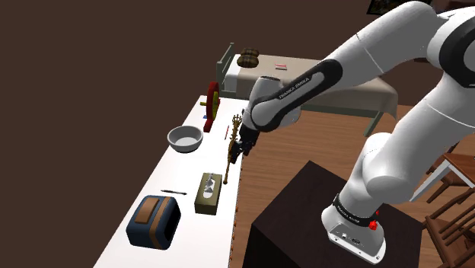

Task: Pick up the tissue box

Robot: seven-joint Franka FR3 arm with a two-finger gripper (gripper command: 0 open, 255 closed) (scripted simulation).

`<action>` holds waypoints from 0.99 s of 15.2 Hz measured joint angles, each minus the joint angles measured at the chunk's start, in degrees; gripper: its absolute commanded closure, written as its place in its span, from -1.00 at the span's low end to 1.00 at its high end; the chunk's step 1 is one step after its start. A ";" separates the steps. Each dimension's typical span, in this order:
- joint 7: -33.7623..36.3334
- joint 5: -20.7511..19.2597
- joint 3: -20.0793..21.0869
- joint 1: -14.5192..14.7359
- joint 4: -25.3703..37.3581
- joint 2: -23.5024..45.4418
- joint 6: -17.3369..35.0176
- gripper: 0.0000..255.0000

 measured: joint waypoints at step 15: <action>-29.52 34.87 9.02 1.54 18.91 34.47 17.86 -1.00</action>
